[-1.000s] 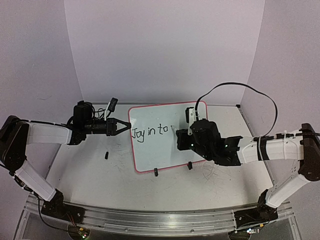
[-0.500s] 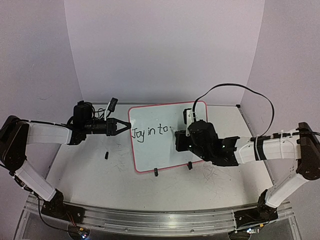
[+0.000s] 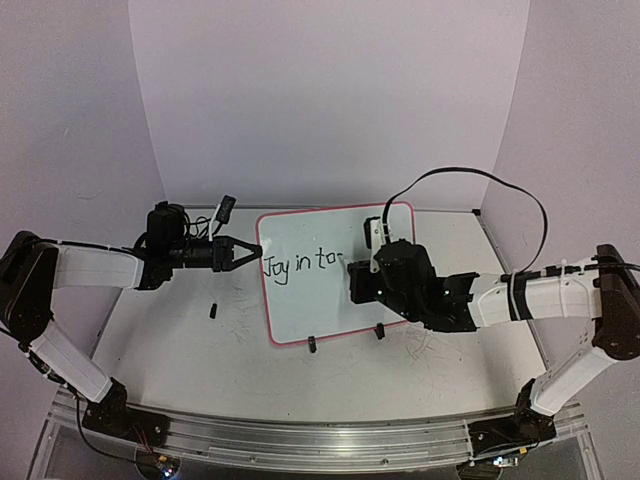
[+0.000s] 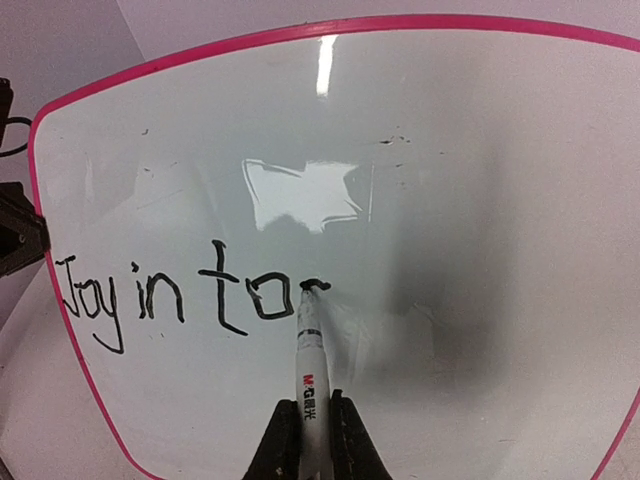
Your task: Write a sentence on the whiteboard
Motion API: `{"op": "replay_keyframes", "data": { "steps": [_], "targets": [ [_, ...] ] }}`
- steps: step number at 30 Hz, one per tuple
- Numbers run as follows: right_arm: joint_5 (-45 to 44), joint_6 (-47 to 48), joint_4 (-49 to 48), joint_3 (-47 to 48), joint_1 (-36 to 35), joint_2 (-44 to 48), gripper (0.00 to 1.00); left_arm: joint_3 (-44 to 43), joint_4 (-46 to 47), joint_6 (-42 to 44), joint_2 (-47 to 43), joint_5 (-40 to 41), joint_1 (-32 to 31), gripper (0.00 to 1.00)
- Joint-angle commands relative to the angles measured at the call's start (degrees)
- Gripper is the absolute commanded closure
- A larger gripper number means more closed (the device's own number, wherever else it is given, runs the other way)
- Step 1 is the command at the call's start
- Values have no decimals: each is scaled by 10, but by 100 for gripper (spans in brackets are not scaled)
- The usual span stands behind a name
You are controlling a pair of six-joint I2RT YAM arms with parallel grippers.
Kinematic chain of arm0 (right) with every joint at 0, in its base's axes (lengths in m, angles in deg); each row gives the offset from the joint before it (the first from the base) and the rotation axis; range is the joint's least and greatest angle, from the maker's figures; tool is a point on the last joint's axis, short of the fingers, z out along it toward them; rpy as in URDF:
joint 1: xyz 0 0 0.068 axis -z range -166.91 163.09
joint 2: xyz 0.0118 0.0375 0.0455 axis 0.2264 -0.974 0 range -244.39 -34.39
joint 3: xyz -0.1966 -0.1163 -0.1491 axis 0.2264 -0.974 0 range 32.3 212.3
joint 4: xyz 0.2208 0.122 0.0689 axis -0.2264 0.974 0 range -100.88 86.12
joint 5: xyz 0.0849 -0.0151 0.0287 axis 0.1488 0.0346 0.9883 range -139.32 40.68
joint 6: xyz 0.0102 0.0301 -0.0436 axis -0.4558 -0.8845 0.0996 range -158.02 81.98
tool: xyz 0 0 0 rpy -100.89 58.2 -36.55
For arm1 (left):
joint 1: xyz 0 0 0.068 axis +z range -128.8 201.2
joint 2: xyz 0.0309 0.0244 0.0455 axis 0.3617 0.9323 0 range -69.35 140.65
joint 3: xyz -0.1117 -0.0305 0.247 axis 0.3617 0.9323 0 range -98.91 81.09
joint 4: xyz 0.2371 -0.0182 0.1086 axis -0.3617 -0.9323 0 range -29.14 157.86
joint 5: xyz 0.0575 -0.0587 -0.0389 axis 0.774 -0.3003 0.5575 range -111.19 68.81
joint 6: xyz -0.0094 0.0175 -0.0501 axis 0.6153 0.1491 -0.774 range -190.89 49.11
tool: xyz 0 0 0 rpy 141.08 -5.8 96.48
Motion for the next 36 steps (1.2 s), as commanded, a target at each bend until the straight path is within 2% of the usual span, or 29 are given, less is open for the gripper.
{"op": "replay_keyframes", "data": {
  "steps": [1, 23, 36],
  "targets": [
    [12, -4, -6, 11, -1, -12, 100, -24, 20, 5, -23, -19, 2, 100],
    [-10, -37, 26, -17, -6, 15, 100, -24, 20, 5, -22, -19, 1, 100],
    [-50, -26, 20, 5, -5, 3, 100, -25, 19, 3, -22, -21, 1, 100]
  ]
}}
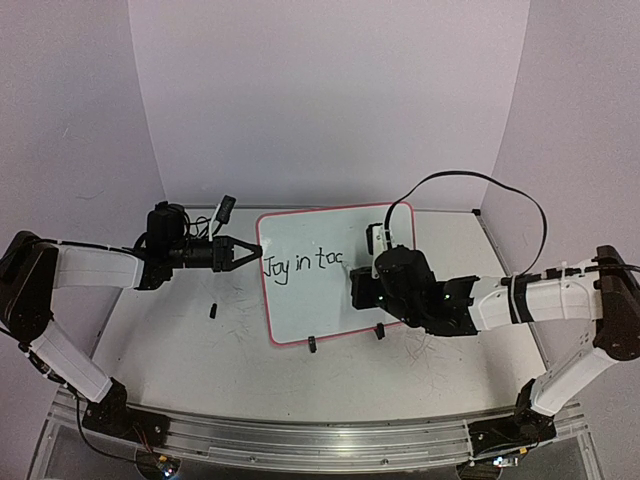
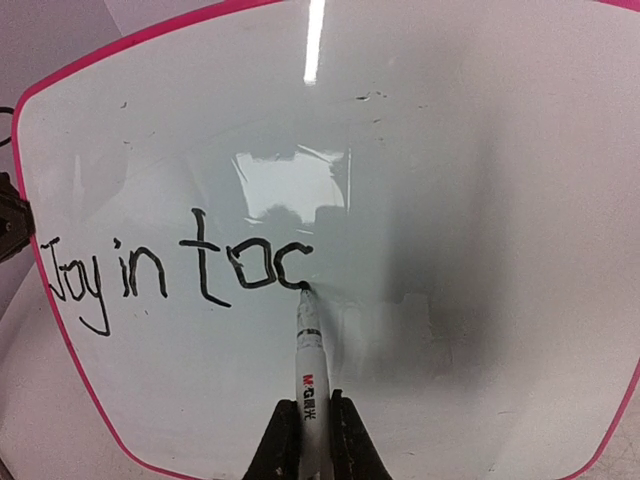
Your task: Write a sentence on the whiteboard
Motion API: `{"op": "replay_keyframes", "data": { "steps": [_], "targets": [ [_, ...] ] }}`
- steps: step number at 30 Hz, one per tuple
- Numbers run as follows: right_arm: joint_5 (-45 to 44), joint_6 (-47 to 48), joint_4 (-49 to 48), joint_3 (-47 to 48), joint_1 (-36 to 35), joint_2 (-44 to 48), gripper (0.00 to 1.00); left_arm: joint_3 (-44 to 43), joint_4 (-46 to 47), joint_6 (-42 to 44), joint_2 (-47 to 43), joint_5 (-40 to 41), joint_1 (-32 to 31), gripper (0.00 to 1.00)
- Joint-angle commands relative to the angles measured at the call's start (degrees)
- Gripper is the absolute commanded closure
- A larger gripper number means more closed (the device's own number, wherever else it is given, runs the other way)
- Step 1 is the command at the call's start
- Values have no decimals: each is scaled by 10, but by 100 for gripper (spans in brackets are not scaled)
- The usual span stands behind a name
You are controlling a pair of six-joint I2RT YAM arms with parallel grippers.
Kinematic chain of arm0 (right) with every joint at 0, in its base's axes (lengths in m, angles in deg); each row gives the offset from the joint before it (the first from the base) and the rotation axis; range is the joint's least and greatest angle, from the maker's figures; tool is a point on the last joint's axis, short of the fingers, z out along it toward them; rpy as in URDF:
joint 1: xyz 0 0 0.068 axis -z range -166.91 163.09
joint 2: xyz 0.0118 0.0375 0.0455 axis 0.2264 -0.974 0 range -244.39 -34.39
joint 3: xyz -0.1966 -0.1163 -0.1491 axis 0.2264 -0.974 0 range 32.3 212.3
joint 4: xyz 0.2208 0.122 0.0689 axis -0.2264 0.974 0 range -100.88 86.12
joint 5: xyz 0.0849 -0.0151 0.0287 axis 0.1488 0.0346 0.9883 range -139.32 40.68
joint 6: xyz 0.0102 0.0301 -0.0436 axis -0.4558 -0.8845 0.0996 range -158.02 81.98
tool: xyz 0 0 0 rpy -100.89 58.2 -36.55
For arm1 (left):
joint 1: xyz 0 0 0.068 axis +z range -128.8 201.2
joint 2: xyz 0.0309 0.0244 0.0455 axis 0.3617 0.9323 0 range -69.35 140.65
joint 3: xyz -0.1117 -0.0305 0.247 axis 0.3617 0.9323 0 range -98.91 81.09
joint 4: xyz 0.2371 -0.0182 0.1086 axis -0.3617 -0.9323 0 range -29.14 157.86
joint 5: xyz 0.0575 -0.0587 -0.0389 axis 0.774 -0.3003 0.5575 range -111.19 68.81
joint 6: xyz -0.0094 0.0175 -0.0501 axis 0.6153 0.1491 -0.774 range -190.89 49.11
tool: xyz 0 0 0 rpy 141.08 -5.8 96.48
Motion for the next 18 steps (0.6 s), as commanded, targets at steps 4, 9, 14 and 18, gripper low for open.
{"op": "replay_keyframes", "data": {
  "steps": [4, 9, 14, 18],
  "targets": [
    [-43, 10, -4, 28, 6, -8, 100, -24, 20, 4, -23, -21, 2, 100],
    [-45, 16, -6, 39, 7, -15, 100, -22, 20, 4, -23, -21, 2, 100],
    [-44, 21, -7, 42, 6, -19, 100, -24, 20, 5, -22, -22, 2, 100],
    [-42, 20, -5, 38, 7, -15, 100, -24, 19, 5, -23, -22, 2, 100]
  ]
}}
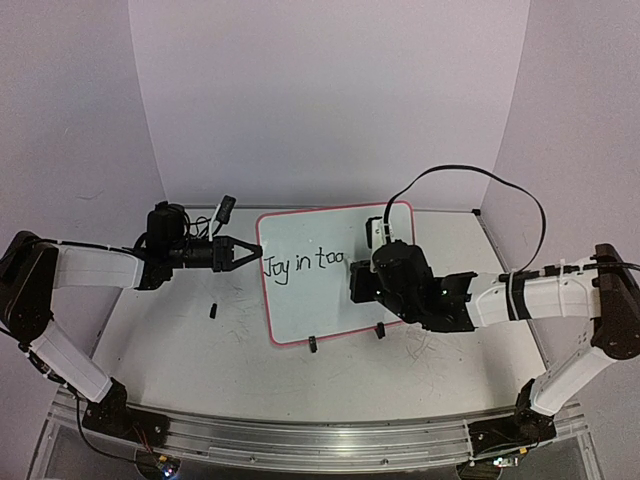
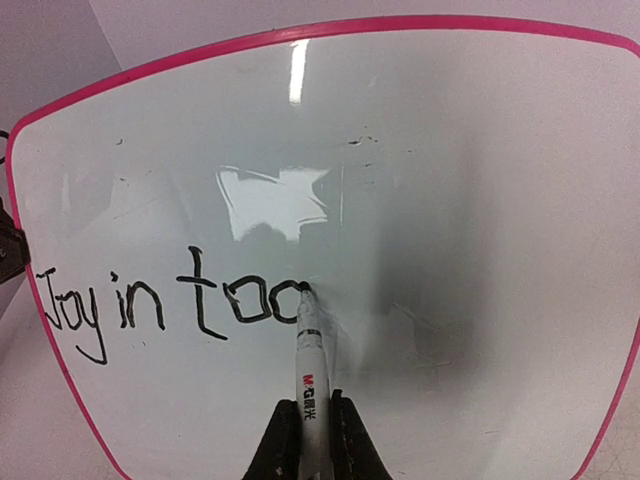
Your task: Write a sentence on the whiteboard
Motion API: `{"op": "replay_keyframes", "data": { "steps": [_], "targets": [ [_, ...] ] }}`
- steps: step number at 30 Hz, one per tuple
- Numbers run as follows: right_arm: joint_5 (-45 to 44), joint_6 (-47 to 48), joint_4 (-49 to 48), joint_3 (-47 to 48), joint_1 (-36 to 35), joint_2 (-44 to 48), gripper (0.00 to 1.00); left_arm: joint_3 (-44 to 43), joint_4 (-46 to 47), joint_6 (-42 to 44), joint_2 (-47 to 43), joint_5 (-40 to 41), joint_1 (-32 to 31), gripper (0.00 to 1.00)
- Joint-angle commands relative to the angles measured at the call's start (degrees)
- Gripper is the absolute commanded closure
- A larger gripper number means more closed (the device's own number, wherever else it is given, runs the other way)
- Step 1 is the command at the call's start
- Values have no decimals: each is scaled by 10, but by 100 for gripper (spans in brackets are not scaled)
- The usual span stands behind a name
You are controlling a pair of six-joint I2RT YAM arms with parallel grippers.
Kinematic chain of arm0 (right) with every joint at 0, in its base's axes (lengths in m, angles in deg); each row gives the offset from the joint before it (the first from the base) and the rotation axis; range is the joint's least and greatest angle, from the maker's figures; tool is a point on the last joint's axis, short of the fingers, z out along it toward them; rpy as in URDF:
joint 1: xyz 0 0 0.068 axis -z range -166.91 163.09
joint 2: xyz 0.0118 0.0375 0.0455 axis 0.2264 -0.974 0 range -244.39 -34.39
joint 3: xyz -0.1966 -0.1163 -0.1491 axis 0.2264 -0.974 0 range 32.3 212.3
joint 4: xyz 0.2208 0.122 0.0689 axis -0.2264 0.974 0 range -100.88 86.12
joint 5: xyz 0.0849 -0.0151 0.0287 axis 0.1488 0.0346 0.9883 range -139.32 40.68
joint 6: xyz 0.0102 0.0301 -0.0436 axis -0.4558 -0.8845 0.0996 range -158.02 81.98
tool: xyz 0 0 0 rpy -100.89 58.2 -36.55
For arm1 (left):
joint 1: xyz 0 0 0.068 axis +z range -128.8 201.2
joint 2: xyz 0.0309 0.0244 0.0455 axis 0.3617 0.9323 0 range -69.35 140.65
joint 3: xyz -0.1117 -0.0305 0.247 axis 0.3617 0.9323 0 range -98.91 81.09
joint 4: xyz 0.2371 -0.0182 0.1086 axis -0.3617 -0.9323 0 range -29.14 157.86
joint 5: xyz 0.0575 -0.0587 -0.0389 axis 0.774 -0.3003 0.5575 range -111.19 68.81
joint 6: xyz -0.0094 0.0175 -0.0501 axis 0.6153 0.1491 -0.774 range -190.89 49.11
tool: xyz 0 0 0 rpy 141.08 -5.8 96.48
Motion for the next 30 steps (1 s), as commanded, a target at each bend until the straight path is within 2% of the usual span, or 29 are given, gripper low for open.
{"op": "replay_keyframes", "data": {
  "steps": [1, 30],
  "targets": [
    [-15, 4, -2, 15, 5, -4, 100, -24, 20, 5, -23, -22, 2, 100],
    [23, -51, 33, -31, -30, -2, 100, -27, 19, 4, -20, -22, 1, 100]
  ]
}}
